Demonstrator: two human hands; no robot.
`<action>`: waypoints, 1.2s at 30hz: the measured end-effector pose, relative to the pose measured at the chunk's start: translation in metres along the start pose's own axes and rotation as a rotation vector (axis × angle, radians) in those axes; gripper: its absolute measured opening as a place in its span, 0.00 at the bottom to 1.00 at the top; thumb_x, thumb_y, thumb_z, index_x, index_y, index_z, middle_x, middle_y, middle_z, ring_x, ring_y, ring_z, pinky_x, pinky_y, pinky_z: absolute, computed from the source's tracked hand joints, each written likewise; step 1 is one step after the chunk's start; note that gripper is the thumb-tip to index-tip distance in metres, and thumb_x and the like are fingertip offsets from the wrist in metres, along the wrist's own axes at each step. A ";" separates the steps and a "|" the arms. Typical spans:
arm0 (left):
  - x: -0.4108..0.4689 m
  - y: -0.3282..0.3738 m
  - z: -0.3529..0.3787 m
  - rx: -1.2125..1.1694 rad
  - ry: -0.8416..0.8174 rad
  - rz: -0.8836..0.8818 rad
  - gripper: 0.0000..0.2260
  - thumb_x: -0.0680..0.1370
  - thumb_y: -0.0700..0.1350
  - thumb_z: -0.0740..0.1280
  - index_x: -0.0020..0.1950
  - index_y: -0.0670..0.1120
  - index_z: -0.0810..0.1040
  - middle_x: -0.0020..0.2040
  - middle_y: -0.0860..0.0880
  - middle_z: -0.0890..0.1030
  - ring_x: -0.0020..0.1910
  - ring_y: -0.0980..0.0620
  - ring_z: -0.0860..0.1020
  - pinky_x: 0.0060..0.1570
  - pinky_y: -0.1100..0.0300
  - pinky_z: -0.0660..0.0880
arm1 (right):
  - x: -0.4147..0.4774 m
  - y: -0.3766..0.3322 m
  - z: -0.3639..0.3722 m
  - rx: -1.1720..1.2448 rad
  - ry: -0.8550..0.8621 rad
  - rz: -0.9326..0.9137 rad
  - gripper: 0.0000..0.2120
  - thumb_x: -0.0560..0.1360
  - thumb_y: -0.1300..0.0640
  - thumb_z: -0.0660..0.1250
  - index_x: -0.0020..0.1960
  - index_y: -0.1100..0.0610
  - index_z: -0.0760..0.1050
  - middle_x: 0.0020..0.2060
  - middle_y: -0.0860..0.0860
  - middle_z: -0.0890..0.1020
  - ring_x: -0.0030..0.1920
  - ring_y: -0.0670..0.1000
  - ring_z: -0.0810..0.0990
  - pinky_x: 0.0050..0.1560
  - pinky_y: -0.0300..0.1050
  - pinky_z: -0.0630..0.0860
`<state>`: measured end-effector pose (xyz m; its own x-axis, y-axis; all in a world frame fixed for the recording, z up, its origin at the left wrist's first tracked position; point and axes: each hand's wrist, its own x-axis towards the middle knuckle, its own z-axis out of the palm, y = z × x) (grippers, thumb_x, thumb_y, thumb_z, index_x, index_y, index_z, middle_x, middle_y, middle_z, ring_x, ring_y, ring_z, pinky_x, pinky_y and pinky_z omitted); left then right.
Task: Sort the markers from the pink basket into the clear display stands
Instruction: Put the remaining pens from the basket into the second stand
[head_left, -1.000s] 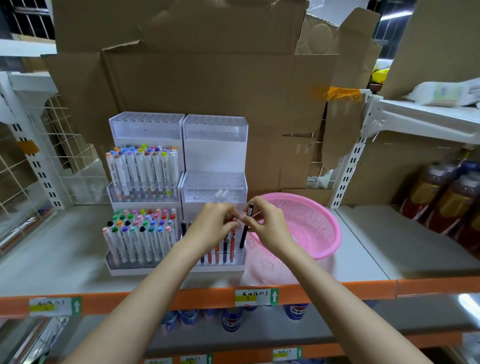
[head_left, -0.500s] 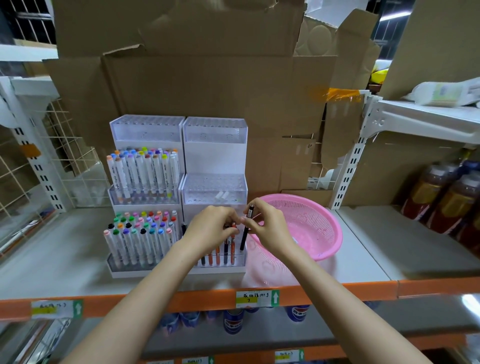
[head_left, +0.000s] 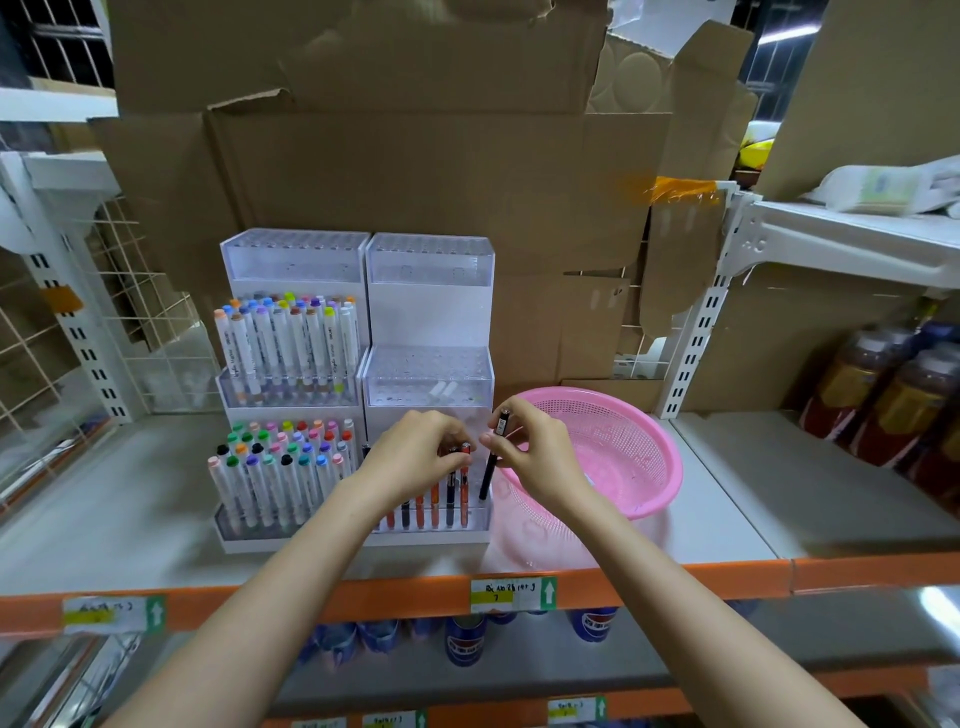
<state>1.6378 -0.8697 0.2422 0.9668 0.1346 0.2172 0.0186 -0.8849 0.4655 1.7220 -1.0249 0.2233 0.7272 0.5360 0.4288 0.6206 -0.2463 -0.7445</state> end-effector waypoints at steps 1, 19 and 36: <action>0.000 0.000 -0.001 0.005 -0.009 0.006 0.07 0.74 0.50 0.71 0.51 0.53 0.82 0.46 0.55 0.83 0.45 0.58 0.79 0.48 0.52 0.79 | 0.000 0.000 0.000 0.001 0.000 0.000 0.07 0.74 0.59 0.71 0.46 0.58 0.74 0.36 0.50 0.79 0.38 0.54 0.80 0.40 0.55 0.80; -0.005 0.003 -0.010 0.280 -0.073 0.086 0.11 0.77 0.54 0.66 0.55 0.51 0.79 0.49 0.53 0.82 0.45 0.55 0.78 0.43 0.56 0.77 | -0.003 -0.002 0.000 0.004 -0.023 -0.010 0.06 0.76 0.58 0.70 0.45 0.59 0.74 0.34 0.48 0.78 0.38 0.53 0.80 0.40 0.57 0.80; -0.022 -0.051 -0.022 0.405 -0.043 0.202 0.25 0.76 0.66 0.52 0.63 0.53 0.73 0.58 0.55 0.78 0.52 0.58 0.78 0.45 0.61 0.77 | -0.013 -0.015 0.011 -0.065 0.052 0.060 0.07 0.79 0.56 0.65 0.42 0.55 0.73 0.34 0.54 0.81 0.37 0.55 0.80 0.41 0.59 0.78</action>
<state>1.6099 -0.8182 0.2325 0.9709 -0.0693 0.2294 -0.0812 -0.9958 0.0427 1.7004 -1.0193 0.2229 0.7767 0.4765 0.4120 0.5921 -0.3292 -0.7355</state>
